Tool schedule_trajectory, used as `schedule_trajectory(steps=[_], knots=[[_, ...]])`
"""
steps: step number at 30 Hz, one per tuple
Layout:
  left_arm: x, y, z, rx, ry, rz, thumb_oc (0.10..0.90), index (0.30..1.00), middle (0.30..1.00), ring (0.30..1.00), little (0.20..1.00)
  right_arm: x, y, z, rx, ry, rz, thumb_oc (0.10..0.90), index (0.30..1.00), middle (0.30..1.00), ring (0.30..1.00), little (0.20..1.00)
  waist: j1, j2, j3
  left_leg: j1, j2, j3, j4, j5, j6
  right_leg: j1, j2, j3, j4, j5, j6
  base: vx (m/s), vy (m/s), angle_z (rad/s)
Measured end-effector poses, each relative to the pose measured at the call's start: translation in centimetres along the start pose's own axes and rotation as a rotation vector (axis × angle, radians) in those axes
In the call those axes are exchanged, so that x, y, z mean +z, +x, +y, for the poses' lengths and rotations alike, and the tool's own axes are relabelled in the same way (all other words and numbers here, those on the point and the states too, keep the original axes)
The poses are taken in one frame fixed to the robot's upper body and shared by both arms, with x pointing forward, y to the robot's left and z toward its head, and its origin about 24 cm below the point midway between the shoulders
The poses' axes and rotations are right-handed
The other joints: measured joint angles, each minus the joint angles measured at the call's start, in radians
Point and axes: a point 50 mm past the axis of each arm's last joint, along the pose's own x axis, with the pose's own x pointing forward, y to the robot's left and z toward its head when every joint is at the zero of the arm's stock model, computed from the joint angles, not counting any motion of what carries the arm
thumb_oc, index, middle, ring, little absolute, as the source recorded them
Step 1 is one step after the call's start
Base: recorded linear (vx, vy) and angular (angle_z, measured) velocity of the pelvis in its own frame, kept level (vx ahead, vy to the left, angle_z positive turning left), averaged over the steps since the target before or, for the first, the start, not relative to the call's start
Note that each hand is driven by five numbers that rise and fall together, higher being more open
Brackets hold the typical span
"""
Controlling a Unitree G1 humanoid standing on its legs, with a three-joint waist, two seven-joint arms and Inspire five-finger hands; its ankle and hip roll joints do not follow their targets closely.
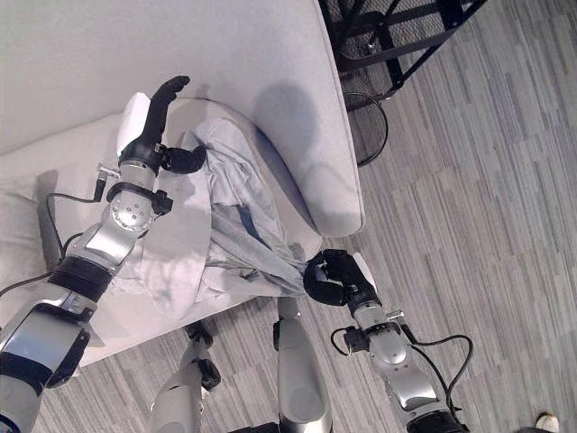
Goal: Hang the clothes on the sofa on the clothes rack.
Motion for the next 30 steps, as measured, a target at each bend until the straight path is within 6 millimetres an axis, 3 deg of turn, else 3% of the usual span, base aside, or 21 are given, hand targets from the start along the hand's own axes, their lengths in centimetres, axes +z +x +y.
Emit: schedule_trajectory(steps=[8, 16, 25, 30], knots=[[-1.5, -0.7, 0.3, -0.009, 0.029, 0.038, 0.8, 0.9, 0.9, 0.9, 0.9, -0.4, -0.2, -0.2, -0.01, -0.001, 0.017, 0.4, 0.3, 0.3, 0.3, 0.3, 0.02, 0.005, -0.002, -0.004, -0.012, -0.007, -0.001, -0.001, 0.0, -0.003, -0.016, 0.001, -0.001, 0.0, 0.001, 0.0, -0.004, 0.02], [-4.9, -4.2, -2.2, -0.152, 0.018, 0.152, 0.8, 0.9, 0.9, 0.9, 0.9, -0.5, -0.3, -0.8, -0.033, -0.036, 0.021, 0.4, 0.3, 0.3, 0.3, 0.3, 0.028, 0.022, -0.002, -0.006, -0.015, -0.006, 0.0, -0.001, 0.002, -0.005, -0.018, 0.001, -0.001, 0.004, -0.004, 0.0, 0.0, 0.0], [-3.9, -4.2, -3.8, -0.17, -0.102, 0.164, 0.8, 0.9, 0.9, 0.9, 0.9, -0.6, -0.3, -0.9, -0.038, -0.038, 0.028, 0.4, 0.3, 0.3, 0.3, 0.3, 0.023, 0.043, -0.002, -0.006, -0.015, -0.007, -0.001, -0.001, 0.002, -0.005, -0.019, 0.001, -0.001, 0.004, -0.003, 0.0, 0.0, 0.0], [-1.7, -2.1, -3.3, -0.152, -0.129, 0.111, 0.8, 0.9, 0.9, 0.9, 0.9, -0.7, -0.3, -0.7, -0.031, -0.041, 0.032, 0.4, 0.3, 0.3, 0.3, 0.3, 0.021, 0.051, -0.005, -0.009, -0.018, -0.001, -0.001, -0.001, 0.002, -0.012, -0.018, 0.007, -0.001, 0.005, -0.004, 0.0, -0.005, -0.02]])
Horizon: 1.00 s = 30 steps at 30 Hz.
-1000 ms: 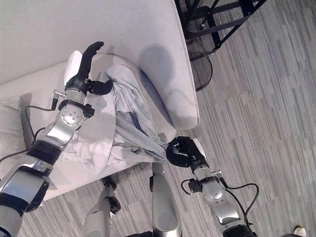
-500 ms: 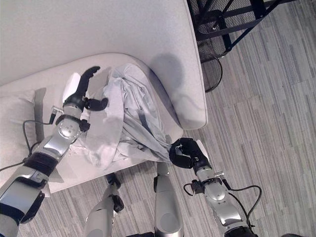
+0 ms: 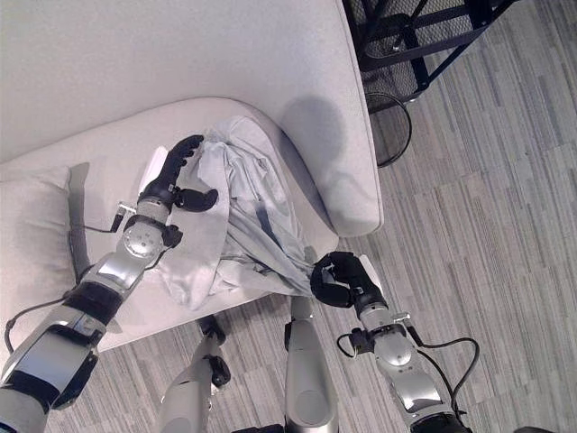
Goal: Hang the clothes on the sofa on the clothes rack.
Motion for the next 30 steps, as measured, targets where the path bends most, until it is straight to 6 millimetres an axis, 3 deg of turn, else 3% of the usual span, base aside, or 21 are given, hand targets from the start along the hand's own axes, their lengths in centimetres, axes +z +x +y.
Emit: schedule_trajectory(steps=[7, 14, 28, 30], knots=[[1.7, 0.0, 0.2, 0.002, -0.082, -0.059, 0.8, 0.9, 0.9, 0.9, 0.9, -0.7, -0.1, -0.1, -0.001, -0.038, 0.037, 0.4, 0.3, 0.3, 0.3, 0.3, 0.003, 0.034, -0.009, 0.01, 0.0, -0.006, 0.0, 0.001, 0.001, 0.014, 0.0, -0.007, 0.0, 0.0, -0.001, 0.02, -0.001, 0.03], [1.2, -0.2, -0.4, -0.016, -0.113, -0.027, 0.8, 0.9, 0.9, 0.9, 0.9, -1.2, 0.2, -0.3, -0.007, -0.045, 0.074, 0.4, 0.3, 0.3, 0.3, 0.3, 0.003, 0.081, -0.023, 0.019, -0.016, -0.013, -0.002, -0.012, 0.018, 0.026, -0.022, -0.005, 0.0, -0.003, 0.002, 0.0, 0.003, 0.03], [-1.1, -0.3, -3.3, -0.087, -0.106, 0.114, 0.8, 0.9, 0.9, 0.9, 0.9, -1.3, -0.2, -0.8, -0.024, -0.07, 0.084, 0.4, 0.3, 0.3, 0.3, 0.3, -0.01, 0.08, -0.023, -0.026, -0.016, -0.01, 0.0, -0.006, 0.014, -0.02, -0.02, -0.005, 0.0, 0.001, 0.001, 0.0, 0.0, 0.0], [-1.6, 0.2, -3.0, -0.079, -0.076, 0.153, 0.8, 0.9, 0.9, 0.9, 0.9, -1.0, -0.1, -0.8, -0.021, -0.075, 0.069, 0.4, 0.3, 0.3, 0.3, 0.3, -0.032, 0.054, -0.008, -0.029, -0.016, -0.005, -0.001, -0.006, 0.013, -0.026, -0.016, -0.002, 0.0, 0.001, 0.001, -0.02, -0.009, -0.06]])
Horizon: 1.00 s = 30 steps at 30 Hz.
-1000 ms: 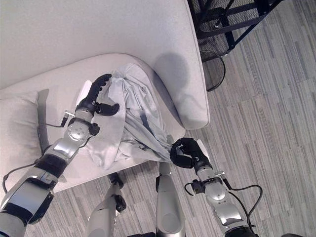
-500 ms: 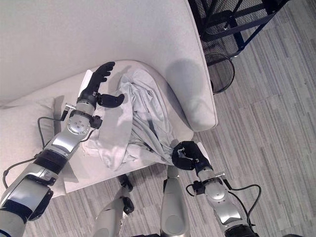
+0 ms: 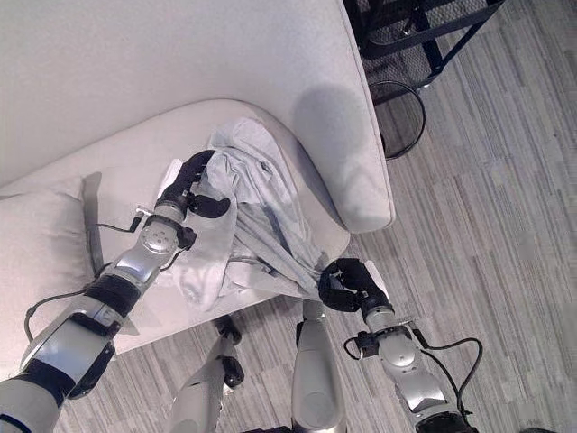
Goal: Hang the clothes on the sofa on the clothes rack.
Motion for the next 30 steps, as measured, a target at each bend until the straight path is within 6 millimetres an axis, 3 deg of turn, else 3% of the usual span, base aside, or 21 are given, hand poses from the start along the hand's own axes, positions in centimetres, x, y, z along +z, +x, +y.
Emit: schedule_trajectory(steps=[1, 4, 8, 15, 19, 21, 22, 24, 27, 30], knots=[[-0.1, 0.2, 0.2, 0.004, 0.011, 0.01, 0.4, 0.3, 0.3, 0.3, 0.3, 0.1, 0.0, 0.1, 0.005, -0.001, -0.005, 0.4, 0.3, 0.3, 0.3, 0.3, -0.009, -0.011, 0.006, -0.001, 0.0, 0.005, 0.0, 0.0, -0.001, -0.004, 0.003, 0.004, 0.0, 0.0, 0.0, -0.02, -0.013, -0.1], [0.3, 1.5, 2.6, 0.117, 0.068, 0.035, 0.4, 0.3, 0.3, 0.3, 0.3, 2.0, -0.2, 0.6, 0.026, 0.006, -0.098, 0.4, 0.3, 0.3, 0.3, 0.3, -0.027, -0.056, 0.027, -0.024, 0.0, 0.034, 0.0, 0.0, -0.003, -0.048, 0.005, 0.037, 0.0, 0.007, 0.012, 0.0, -0.017, -0.22], [0.8, 2.1, 5.8, 0.188, 0.119, 0.036, 0.4, 0.3, 0.3, 0.3, 0.3, 2.3, -0.2, 0.6, 0.028, 0.008, -0.118, 0.4, 0.3, 0.3, 0.3, 0.3, -0.049, -0.066, 0.03, -0.025, 0.003, 0.043, -0.001, -0.003, -0.007, -0.054, 0.016, 0.046, 0.0, 0.008, 0.012, 0.02, -0.026, -0.11], [0.5, 0.9, 4.1, 0.145, 0.102, -0.017, 0.4, 0.3, 0.3, 0.3, 0.3, 2.5, -0.1, 0.5, 0.025, 0.007, -0.127, 0.4, 0.3, 0.3, 0.3, 0.3, -0.04, -0.072, 0.03, 0.037, 0.016, 0.036, 0.0, -0.002, -0.007, 0.013, 0.019, 0.029, 0.001, 0.012, -0.001, 0.04, -0.016, 0.01], [1.5, -1.9, 3.6, 0.152, -0.034, -0.156, 0.4, 0.3, 0.3, 0.3, 0.3, 3.5, 0.7, -0.5, -0.022, -0.01, -0.162, 0.4, 0.3, 0.3, 0.3, 0.3, 0.017, -0.063, 0.025, 0.099, 0.022, -0.003, 0.001, -0.004, -0.008, 0.1, 0.018, -0.012, 0.0, -0.005, -0.021, 0.1, -0.004, 0.25], [-0.4, -5.9, 5.5, 0.245, -0.158, -0.171, 0.4, 0.3, 0.3, 0.3, 0.3, 5.7, 1.8, -3.9, -0.129, -0.073, -0.215, 0.4, 0.3, 0.3, 0.3, 0.3, 0.082, -0.023, 0.015, 0.209, 0.033, -0.038, 0.0, -0.019, -0.019, 0.229, 0.017, -0.046, 0.0, -0.017, -0.038, 0.21, 0.039, 0.43], [-2.7, -8.4, 5.7, 0.269, -0.188, -0.122, 0.4, 0.3, 0.3, 0.3, 0.3, 5.8, 1.5, -5.8, -0.173, -0.125, -0.21, 0.4, 0.3, 0.3, 0.3, 0.3, 0.126, 0.025, -0.107, 0.206, 0.037, -0.06, -0.003, -0.034, -0.016, 0.246, 0.014, -0.073, 0.0, -0.04, -0.034, 0.11, 0.046, 0.48], [-3.0, -9.4, 7.1, 0.324, -0.19, -0.131, 0.4, 0.3, 0.3, 0.3, 0.3, 6.9, 1.5, -8.1, -0.224, -0.18, -0.234, 0.4, 0.3, 0.3, 0.3, 0.3, 0.173, 0.052, -0.168, 0.216, 0.038, -0.095, -0.003, -0.043, -0.02, 0.282, 0.009, -0.1, 0.0, -0.054, -0.034, 0.02, 0.027, 0.54], [-2.5, -9.8, 9.7, 0.428, -0.184, -0.179, 0.4, 0.3, 0.3, 0.3, 0.3, 8.6, 1.9, -9.8, -0.269, -0.208, -0.287, 0.4, 0.3, 0.3, 0.3, 0.3, 0.226, 0.047, -0.236, 0.214, 0.036, -0.131, -0.003, -0.04, -0.015, 0.311, 0.0, -0.139, 0.0, -0.066, -0.031, 0.04, 0.076, 0.44], [-1.8, -9.9, 10.7, 0.432, -0.148, -0.216, 0.4, 0.3, 0.3, 0.3, 0.3, 9.9, 2.2, -10.4, -0.284, -0.227, -0.323, 0.4, 0.3, 0.3, 0.3, 0.3, 0.228, 0.035, -0.268, 0.24, 0.027, -0.177, 0.0, -0.034, -0.008, 0.368, -0.005, -0.187, 0.0, -0.068, -0.024, -0.01, 0.076, 0.45]])
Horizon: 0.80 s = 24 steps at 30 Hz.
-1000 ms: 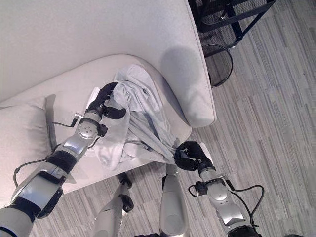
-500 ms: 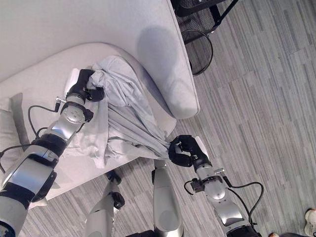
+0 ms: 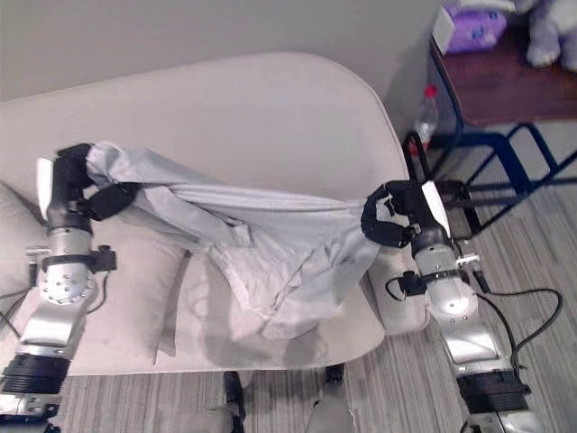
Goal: Hang the clothes on the sofa on the clothes rack.
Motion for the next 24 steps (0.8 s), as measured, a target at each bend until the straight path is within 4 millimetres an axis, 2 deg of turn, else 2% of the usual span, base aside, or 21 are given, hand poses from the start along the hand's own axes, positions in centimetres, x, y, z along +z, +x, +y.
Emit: schedule_trajectory(steps=[2, 4, 6, 8, 10, 11, 12, 13, 14, 15, 16, 17, 19, 20, 22, 23, 24], knots=[[0.4, 0.3, 0.3, 0.01, 0.003, -0.026, 0.4, 0.3, 0.3, 0.3, 0.3, 0.4, 0.2, 0.2, 0.0, 0.01, -0.02, 0.4, 0.3, 0.3, 0.3, 0.3, 0.026, -0.024, -0.039, 0.005, -0.011, -0.012, 0.0, -0.003, 0.002, 0.013, -0.011, -0.011, 0.0, -0.007, 0.005, 0.0, 0.142, 0.35], [1.6, 1.4, 1.5, 0.007, 0.069, -0.086, 0.4, 0.3, 0.3, 0.3, 0.3, 2.1, 1.6, -0.4, -0.027, 0.013, -0.086, 0.4, 0.3, 0.3, 0.3, 0.3, 0.039, -0.07, -0.07, 0.027, -0.051, -0.05, 0.0, -0.004, 0.01, 0.063, -0.05, -0.046, 0.0, -0.008, 0.01, -0.03, 0.345, 0.47], [2.5, 2.2, 2.2, 0.001, 0.131, -0.126, 0.4, 0.3, 0.3, 0.3, 0.3, 3.2, 2.3, -1.2, -0.046, -0.006, -0.125, 0.4, 0.3, 0.3, 0.3, 0.3, 0.038, -0.077, -0.069, 0.041, -0.079, -0.073, 0.0, -0.012, 0.025, 0.09, -0.077, -0.065, 0.001, -0.008, 0.024, -0.06, 0.234, 0.36], [6.8, 4.8, 4.2, 0.044, 0.233, -0.306, 0.4, 0.3, 0.3, 0.3, 0.3, 6.7, 3.8, -4.4, -0.131, -0.088, -0.26, 0.4, 0.3, 0.3, 0.3, 0.3, 0.058, -0.099, -0.079, 0.053, -0.138, -0.068, 0.0, -0.013, 0.056, 0.106, -0.147, -0.068, 0.001, 0.007, 0.055, -0.11, 0.169, 0.25], [8.1, 5.3, 4.6, 0.065, 0.253, -0.362, 0.4, 0.3, 0.3, 0.3, 0.3, 7.3, 4.0, -4.6, -0.14, -0.091, -0.291, 0.4, 0.3, 0.3, 0.3, 0.3, 0.078, -0.12, -0.086, 0.052, -0.162, -0.069, 0.001, -0.014, 0.069, 0.109, -0.159, -0.066, 0.006, 0.015, 0.064, -0.15, 0.109, 0.2], [10.0, 6.5, 4.0, 0.039, 0.281, -0.428, 0.4, 0.3, 0.3, 0.3, 0.3, 8.1, 4.3, -6.6, -0.146, -0.209, -0.293, 0.4, 0.3, 0.3, 0.3, 0.3, 0.058, -0.104, -0.068, 0.046, -0.153, -0.111, 0.007, -0.002, 0.086, 0.079, -0.169, -0.066, 0.112, -0.004, 0.074, -0.13, 0.004, 0.66], [12.6, 7.2, 4.2, 0.028, 0.325, -0.538, 0.4, 0.3, 0.3, 0.3, 0.3, 9.3, 5.1, -8.7, -0.184, -0.278, -0.308, 0.4, 0.3, 0.3, 0.3, 0.3, 0.06, -0.134, -0.059, 0.071, -0.13, -0.136, 0.007, -0.002, 0.09, 0.034, -0.132, -0.002, 0.316, -0.153, 0.086, -0.15, -0.111, 0.68], [12.8, 7.2, 4.6, 0.038, 0.341, -0.544, 0.4, 0.3, 0.3, 0.3, 0.3, 10.1, 5.2, -9.0, -0.2, -0.277, -0.333, 0.4, 0.3, 0.3, 0.3, 0.3, 0.067, -0.144, -0.06, 0.075, -0.13, -0.136, 0.008, 0.0, 0.085, 0.033, -0.131, 0.001, 0.334, -0.183, 0.092, -0.14, -0.169, 0.31], [13.0, 7.3, 5.0, 0.049, 0.352, -0.55, 0.4, 0.3, 0.3, 0.3, 0.3, 11.0, 5.4, -9.7, -0.22, -0.287, -0.37, 0.4, 0.3, 0.3, 0.3, 0.3, 0.08, -0.148, -0.055, 0.071, -0.116, -0.143, 0.014, 0.01, 0.069, 0.026, -0.115, 0.023, 0.385, -0.24, 0.086, -0.12, -0.287, 0.13], [13.1, 7.3, 5.2, 0.052, 0.362, -0.553, 0.4, 0.3, 0.3, 0.3, 0.3, 11.7, 5.5, -10.2, -0.234, -0.304, -0.386, 0.4, 0.3, 0.3, 0.3, 0.3, 0.083, -0.149, -0.053, 0.065, -0.101, -0.154, 0.021, 0.009, 0.065, 0.019, -0.078, 0.034, 0.442, -0.307, 0.059, -0.07, -0.181, 0.22], [13.0, 7.2, 5.7, 0.067, 0.359, -0.553, 0.4, 0.3, 0.3, 0.3, 0.3, 12.7, 5.4, -11.3, -0.25, -0.347, -0.408, 0.4, 0.3, 0.3, 0.3, 0.3, 0.104, -0.147, -0.054, 0.063, -0.075, -0.172, 0.021, 0.016, 0.041, 0.065, -0.006, 0.043, 0.378, -0.359, 0.005, -0.07, -0.176, 0.35], [12.3, 7.0, 6.2, 0.089, 0.342, -0.531, 0.4, 0.3, 0.3, 0.3, 0.3, 13.6, 5.4, -12.0, -0.283, -0.34, -0.433, 0.4, 0.3, 0.3, 0.3, 0.3, 0.109, -0.132, -0.057, 0.054, -0.041, -0.195, 0.031, 0.021, 0.021, 0.115, 0.041, 0.018, 0.275, -0.315, 0.003, -0.11, -0.101, 0.31], [12.0, 6.9, 6.9, 0.121, 0.334, -0.511, 0.4, 0.3, 0.3, 0.3, 0.3, 14.9, 5.3, -12.4, -0.315, -0.336, -0.494, 0.4, 0.3, 0.3, 0.3, 0.3, 0.153, -0.129, -0.061, 0.032, -0.004, -0.201, 0.049, 0.019, 0.008, 0.143, 0.095, -0.012, 0.248, -0.301, -0.017, -0.2, -0.079, 0.36], [11.6, 7.0, 6.7, 0.12, 0.301, -0.5, 0.4, 0.3, 0.3, 0.3, 0.3, 15.5, 5.4, -12.8, -0.329, -0.335, -0.514, 0.4, 0.3, 0.3, 0.3, 0.3, 0.149, -0.129, -0.062, -0.005, -0.005, -0.216, 0.08, 0.027, -0.003, 0.145, 0.094, -0.045, 0.248, -0.301, -0.017, -0.18, 0.011, 0.89], [11.0, 7.0, 5.9, 0.105, 0.265, -0.48, 0.4, 0.3, 0.3, 0.3, 0.3, 16.7, 5.0, -14.2, -0.369, -0.377, -0.539, 0.4, 0.3, 0.3, 0.3, 0.3, 0.135, -0.124, -0.062, -0.09, -0.021, -0.235, 0.114, 0.082, -0.005, 0.141, 0.09, -0.122, 0.241, -0.305, -0.025, -0.22, 0.142, 1.43], [10.6, 6.9, 5.3, 0.09, 0.251, -0.465, 0.4, 0.3, 0.3, 0.3, 0.3, 16.5, 5.1, -14.2, -0.368, -0.38, -0.533, 0.4, 0.3, 0.3, 0.3, 0.3, 0.16, -0.123, -0.059, -0.104, -0.013, -0.202, 0.101, 0.095, 0.002, 0.122, 0.083, -0.15, 0.261, -0.325, -0.057, -0.21, 0.215, 0.97], [10.5, 6.9, 5.2, 0.089, 0.252, -0.46, 0.4, 0.3, 0.3, 0.3, 0.3, 16.3, 5.3, -14.0, -0.357, -0.383, -0.524, 0.4, 0.3, 0.3, 0.3, 0.3, 0.172, -0.125, -0.059, -0.102, 0.008, -0.179, 0.09, 0.073, -0.005, 0.121, 0.069, -0.16, 0.273, -0.325, -0.081, -0.12, 0.172, 0.62]])
